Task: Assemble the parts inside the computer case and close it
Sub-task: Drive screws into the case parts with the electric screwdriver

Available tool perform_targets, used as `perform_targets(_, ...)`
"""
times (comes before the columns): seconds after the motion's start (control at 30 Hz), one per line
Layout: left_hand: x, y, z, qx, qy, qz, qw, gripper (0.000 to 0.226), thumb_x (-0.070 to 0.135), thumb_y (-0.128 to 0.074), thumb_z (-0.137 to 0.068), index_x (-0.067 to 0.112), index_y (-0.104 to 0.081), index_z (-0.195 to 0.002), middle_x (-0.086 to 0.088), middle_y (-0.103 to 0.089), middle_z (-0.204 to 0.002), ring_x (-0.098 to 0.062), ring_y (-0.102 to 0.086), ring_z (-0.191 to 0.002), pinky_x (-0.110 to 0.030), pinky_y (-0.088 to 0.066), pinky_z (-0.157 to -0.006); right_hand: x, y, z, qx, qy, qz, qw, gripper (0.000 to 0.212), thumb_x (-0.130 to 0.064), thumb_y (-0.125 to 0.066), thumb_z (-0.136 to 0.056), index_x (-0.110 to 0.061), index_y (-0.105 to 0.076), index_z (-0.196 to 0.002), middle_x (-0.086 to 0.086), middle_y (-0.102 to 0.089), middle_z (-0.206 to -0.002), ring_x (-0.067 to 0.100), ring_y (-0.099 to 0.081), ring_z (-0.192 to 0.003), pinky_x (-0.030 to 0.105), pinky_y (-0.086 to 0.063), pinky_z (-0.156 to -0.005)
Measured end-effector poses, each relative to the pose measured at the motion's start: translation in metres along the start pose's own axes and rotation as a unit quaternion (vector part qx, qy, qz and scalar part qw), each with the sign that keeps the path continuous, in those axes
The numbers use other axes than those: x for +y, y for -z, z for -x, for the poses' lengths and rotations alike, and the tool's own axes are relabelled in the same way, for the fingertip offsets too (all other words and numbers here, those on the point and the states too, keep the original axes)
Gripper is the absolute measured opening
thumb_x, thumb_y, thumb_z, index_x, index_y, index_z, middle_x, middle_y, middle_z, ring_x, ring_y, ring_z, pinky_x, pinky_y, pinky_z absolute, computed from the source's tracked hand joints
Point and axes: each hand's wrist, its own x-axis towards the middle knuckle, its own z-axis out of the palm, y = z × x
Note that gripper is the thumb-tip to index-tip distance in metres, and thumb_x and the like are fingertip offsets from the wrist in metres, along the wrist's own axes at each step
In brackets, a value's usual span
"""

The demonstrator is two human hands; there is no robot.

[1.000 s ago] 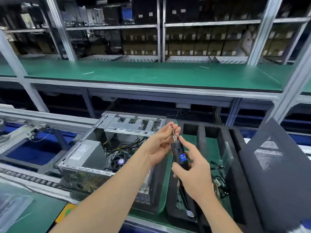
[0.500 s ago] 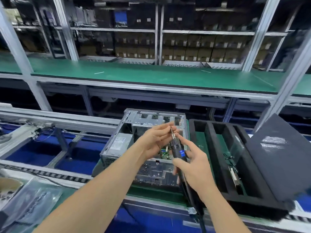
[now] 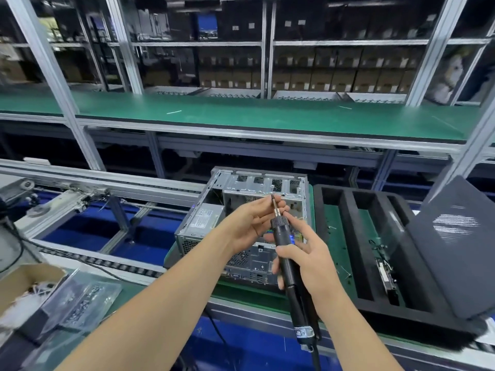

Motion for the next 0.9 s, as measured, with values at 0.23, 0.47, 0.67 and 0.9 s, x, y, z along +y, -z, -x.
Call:
perform_targets(0.23, -0.008, 0.004, -0.005, 0.056, 0.008, -0.089, 0.994, 0.024, 0.026, -0.074, -0.09, 0.009, -0.078, -0.106, -0.011, -0.074, -0.113, -0.02, -0.069, -0.107, -0.033, -0.055, -0.097, 0.014, 0.005, 0.003, 0.014, -0.067, -0.101, 0.993, 0.048, -0.002, -0.071, -0.09, -0.01, -0.051, -0.133, 0.025, -0.075, -0.112, 0.03, -0.063, -0.053, 0.035, -0.053, -0.045)
perform_targets(0.47, 0.017, 0.061, -0.02, 0.218, -0.018, -0.426, 0.878, 0.025, 0.015, -0.051, -0.106, 0.007, -0.073, -0.114, -0.007, -0.075, -0.106, -0.019, -0.07, -0.099, -0.029, -0.059, -0.088, 0.04, 0.02, 0.001, 0.088, -0.124, -0.096, 0.984, 0.036, -0.004, -0.062, -0.1, -0.005, -0.052, -0.134, 0.031, -0.072, -0.096, 0.032, -0.064, -0.068, 0.036, -0.057, -0.056)
perform_targets(0.67, 0.03, 0.097, -0.049, -0.043, 0.093, -0.775, 0.624, 0.02, 0.029, -0.067, -0.096, 0.025, -0.076, -0.114, 0.008, -0.074, -0.108, -0.011, -0.065, -0.096, -0.03, -0.052, -0.088, 0.054, 0.014, -0.009, 0.142, -0.125, -0.094, 0.977, 0.039, -0.003, -0.064, -0.098, -0.012, -0.054, -0.134, 0.034, -0.07, -0.096, 0.034, -0.064, -0.07, 0.037, -0.057, -0.057)
perform_targets(0.9, 0.013, 0.108, -0.084, -0.115, 0.152, -0.821, 0.539, 0.04, 0.035, -0.074, -0.091, 0.008, -0.061, -0.118, -0.009, -0.062, -0.111, -0.024, -0.058, -0.095, -0.037, -0.051, -0.083, 0.062, -0.004, -0.015, 0.219, -0.095, -0.082, 0.968, 0.039, -0.003, -0.064, -0.097, -0.011, -0.053, -0.134, 0.032, -0.071, -0.096, 0.033, -0.064, -0.068, 0.036, -0.055, -0.054)
